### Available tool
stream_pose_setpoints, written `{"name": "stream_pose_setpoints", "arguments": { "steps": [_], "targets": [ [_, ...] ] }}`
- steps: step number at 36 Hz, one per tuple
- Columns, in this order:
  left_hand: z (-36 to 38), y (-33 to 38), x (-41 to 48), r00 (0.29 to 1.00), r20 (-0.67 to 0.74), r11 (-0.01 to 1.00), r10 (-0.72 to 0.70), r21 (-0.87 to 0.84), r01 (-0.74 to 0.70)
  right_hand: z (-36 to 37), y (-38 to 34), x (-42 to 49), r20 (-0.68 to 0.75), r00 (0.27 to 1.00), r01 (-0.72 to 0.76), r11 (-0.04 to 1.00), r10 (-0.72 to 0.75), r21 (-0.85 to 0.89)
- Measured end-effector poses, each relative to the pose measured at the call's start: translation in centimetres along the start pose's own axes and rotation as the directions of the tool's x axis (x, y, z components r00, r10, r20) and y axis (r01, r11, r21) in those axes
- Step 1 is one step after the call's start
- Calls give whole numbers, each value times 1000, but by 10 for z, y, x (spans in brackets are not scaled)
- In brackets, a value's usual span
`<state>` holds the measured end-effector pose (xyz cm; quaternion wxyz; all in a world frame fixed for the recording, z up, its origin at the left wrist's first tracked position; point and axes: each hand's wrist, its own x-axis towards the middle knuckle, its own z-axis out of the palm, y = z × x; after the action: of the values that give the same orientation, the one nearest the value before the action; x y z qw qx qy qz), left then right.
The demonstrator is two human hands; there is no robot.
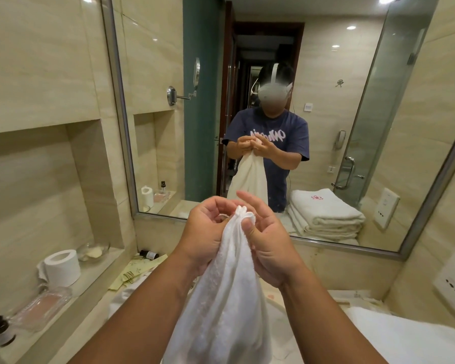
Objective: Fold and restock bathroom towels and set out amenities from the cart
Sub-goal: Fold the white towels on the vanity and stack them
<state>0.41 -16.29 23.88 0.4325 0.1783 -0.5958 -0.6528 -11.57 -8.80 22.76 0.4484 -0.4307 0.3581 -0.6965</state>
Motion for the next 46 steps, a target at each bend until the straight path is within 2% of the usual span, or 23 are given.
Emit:
{"name": "stream_pose_setpoints", "arguments": {
  "steps": [4, 9, 15, 16, 18, 20, 21, 23, 26, 30, 33, 35, 38, 43, 46],
  "targets": [
    [-6, -7, 5, 996, -56, 993, 74, 97, -69, -4, 3, 0, -16, 999, -35, 976, 32, -213],
    [-3, 0, 3, 992, -81, 966, 94, 247, -71, -4, 2, 2, -164, 986, -13, 977, -23, -214],
    [-10, -7, -8, 992, 94, 878, 86, 463, -121, -15, -3, 8, -356, 925, 32, 961, -133, -275],
    [-11, -12, -12, 987, 126, 833, 98, 532, -150, -18, -3, 10, -382, 911, 39, 954, -156, -297],
    [-11, -22, -22, 966, 217, 658, 140, 708, -254, -23, -4, 15, -413, 890, 56, 946, -192, -319],
    [-12, -35, -33, 947, 304, 499, 101, 808, -313, -28, -5, 18, -435, 875, 70, 946, -211, -318],
    [-13, -43, -36, 944, 323, 456, 61, 833, -314, -30, -6, 19, -442, 870, 76, 945, -219, -317],
    [-17, -61, -40, 946, 325, 399, 17, 865, -304, -33, -8, 20, -449, 866, 82, 947, -223, -311],
    [-23, -82, -42, 967, 249, 332, 59, 908, -255, -38, -10, 20, -479, 854, 76, 961, -201, -267],
    [-33, -99, -45, 991, 76, 330, 110, 938, -108, -46, -11, 19, -521, 830, 76, 967, -197, -244],
    [-44, -106, -44, 999, 26, 341, 23, 939, -32, -50, -12, 18, -540, 830, 73, 987, -141, -144],
    [-47, -108, -47, 998, 64, 288, -3, 956, -60, -52, -14, 17, -551, 827, 68, 993, -110, -96],
    [-46, -113, -52, 974, 161, 130, 162, 974, -183, -55, -16, 15, -567, 821, 57, 998, -69, -39],
    [-24, -110, -59, 917, 272, 18, 292, 957, -289, -58, -16, 12, -552, 833, 23, 1000, -26, -13],
    [-10, -111, -61, 836, 353, -39, 419, 927, -372, -56, -18, 13, -567, 824, 42, 999, -18, 29]
  ]
}}
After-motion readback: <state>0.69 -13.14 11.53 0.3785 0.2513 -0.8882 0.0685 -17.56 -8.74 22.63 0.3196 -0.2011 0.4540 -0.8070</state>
